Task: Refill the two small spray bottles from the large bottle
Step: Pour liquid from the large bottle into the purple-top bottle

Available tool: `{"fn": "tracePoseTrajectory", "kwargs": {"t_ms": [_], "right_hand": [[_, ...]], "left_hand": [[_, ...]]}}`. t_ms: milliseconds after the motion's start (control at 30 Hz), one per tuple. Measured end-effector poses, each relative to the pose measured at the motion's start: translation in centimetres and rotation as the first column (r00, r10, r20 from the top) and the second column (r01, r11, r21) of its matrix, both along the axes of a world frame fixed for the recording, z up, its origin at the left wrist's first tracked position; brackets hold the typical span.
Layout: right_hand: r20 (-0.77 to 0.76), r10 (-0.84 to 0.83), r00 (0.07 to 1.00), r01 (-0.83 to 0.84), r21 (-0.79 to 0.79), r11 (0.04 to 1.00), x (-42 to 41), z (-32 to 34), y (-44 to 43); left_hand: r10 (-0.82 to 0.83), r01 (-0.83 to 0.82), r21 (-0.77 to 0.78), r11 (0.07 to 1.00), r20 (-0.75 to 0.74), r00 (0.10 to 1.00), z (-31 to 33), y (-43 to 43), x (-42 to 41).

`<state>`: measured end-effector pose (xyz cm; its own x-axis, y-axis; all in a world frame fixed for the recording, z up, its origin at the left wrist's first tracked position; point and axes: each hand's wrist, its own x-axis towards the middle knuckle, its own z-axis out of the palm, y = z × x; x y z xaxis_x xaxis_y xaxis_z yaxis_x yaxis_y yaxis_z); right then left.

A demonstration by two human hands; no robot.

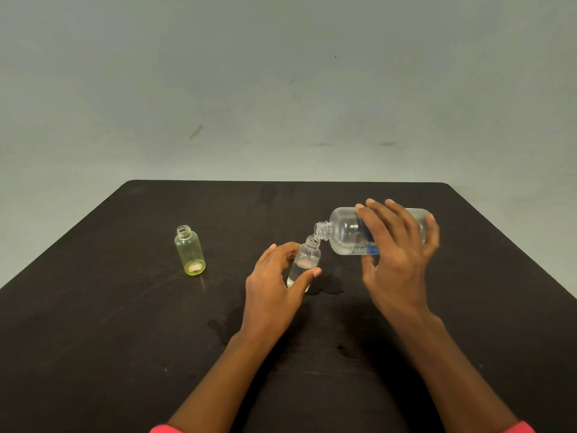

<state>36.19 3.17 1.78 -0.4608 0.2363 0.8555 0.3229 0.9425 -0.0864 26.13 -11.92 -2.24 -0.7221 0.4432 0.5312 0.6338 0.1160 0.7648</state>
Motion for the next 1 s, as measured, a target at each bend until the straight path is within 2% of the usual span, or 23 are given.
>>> {"fn": "tracePoseTrajectory", "kwargs": {"t_ms": [1000], "right_hand": [[-0.002, 0.000, 1.000, 0.000, 0.002, 1.000, 0.08, 0.11, -0.02]], "left_hand": [[-0.003, 0.004, -0.020, 1.000, 0.038, 0.999, 0.02, -0.05, 0.05]]}}
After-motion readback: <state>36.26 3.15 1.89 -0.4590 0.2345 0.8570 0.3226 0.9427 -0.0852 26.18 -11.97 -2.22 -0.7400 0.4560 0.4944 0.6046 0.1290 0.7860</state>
